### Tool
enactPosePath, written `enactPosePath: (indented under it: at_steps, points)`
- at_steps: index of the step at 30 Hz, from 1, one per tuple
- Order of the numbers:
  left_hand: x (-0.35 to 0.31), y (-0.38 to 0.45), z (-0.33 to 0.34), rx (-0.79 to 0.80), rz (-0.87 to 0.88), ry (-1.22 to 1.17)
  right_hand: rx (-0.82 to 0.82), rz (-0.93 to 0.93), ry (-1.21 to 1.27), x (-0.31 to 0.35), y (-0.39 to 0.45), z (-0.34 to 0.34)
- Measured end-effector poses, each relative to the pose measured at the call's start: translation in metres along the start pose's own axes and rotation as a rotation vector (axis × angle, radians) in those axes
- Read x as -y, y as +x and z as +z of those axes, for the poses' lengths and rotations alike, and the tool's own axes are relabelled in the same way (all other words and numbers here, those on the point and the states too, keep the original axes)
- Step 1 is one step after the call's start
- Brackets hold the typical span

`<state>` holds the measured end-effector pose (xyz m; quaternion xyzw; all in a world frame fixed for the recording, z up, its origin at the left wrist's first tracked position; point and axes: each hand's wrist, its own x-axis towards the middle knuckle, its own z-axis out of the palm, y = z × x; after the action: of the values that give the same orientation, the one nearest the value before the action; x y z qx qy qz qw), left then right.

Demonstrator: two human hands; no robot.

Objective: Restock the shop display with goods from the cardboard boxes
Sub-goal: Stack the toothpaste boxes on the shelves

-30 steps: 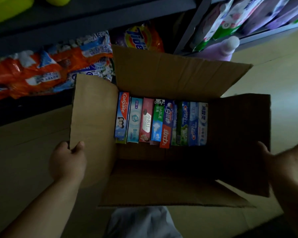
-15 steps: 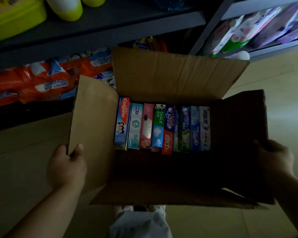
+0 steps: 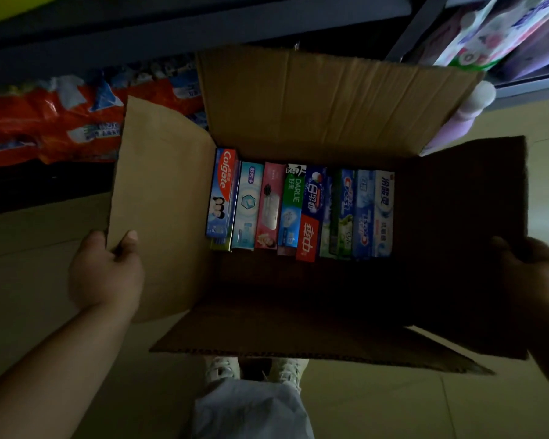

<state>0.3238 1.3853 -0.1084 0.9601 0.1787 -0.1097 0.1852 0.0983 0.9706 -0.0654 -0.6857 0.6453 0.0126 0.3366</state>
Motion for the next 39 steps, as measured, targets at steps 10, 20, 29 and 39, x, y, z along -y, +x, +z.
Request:
enactPosePath:
  at_steps: [10,20,29,39]
  points:
    - [-0.033,-0.019,-0.025,-0.05,0.612,0.18,-0.025,-0.35,-0.264,0.035,-0.04,0.016]
    - [-0.074,-0.034,0.087,0.58,0.651,0.152,0.602,-0.297,-0.37,0.056,-0.037,0.197]
    - [-0.058,0.012,0.164,0.482,0.637,-0.078,0.413,-0.647,-0.231,0.042,0.025,0.295]
    - [-0.03,0.01,0.118,0.44,0.598,-0.483,0.23,-0.775,-0.142,0.048,-0.002,0.296]
